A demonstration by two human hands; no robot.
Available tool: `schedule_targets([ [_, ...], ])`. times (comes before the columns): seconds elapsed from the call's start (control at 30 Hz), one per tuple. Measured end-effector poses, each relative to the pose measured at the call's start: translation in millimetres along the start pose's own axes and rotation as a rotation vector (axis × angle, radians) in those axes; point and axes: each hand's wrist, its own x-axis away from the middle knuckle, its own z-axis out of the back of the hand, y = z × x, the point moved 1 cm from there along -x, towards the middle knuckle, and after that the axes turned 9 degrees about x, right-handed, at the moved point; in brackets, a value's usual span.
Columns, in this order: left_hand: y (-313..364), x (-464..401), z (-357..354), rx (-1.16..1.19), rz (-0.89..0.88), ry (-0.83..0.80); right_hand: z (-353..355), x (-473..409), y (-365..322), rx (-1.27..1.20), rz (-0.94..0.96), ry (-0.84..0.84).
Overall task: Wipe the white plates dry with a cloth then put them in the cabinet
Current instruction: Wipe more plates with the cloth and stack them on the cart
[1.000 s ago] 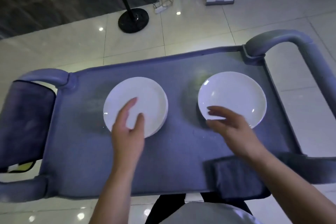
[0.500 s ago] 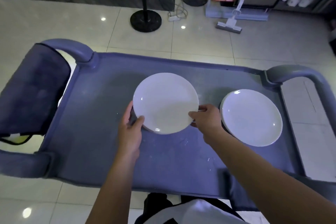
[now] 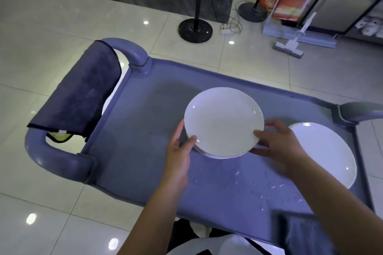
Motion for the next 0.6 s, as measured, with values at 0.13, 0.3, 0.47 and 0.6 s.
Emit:
schedule_targets([
  [0.13,10,-1,9,0.041,0.008,-0.016,-14,-1,-24,-0.004,0.061,-0.036],
  [0.3,24,-2,14,0.092,0.009,-0.004,-38,-3,-52,0.037,0.123,-0.037],
  [0.47,35,-1,14,0.138,0.066,-0.026,-61,2,-80,0.154,0.226,-0.001],
  [0.6,34,1,19,0.169,0.117,0.012,-76,13,-102,0.339,0.355,0.056],
])
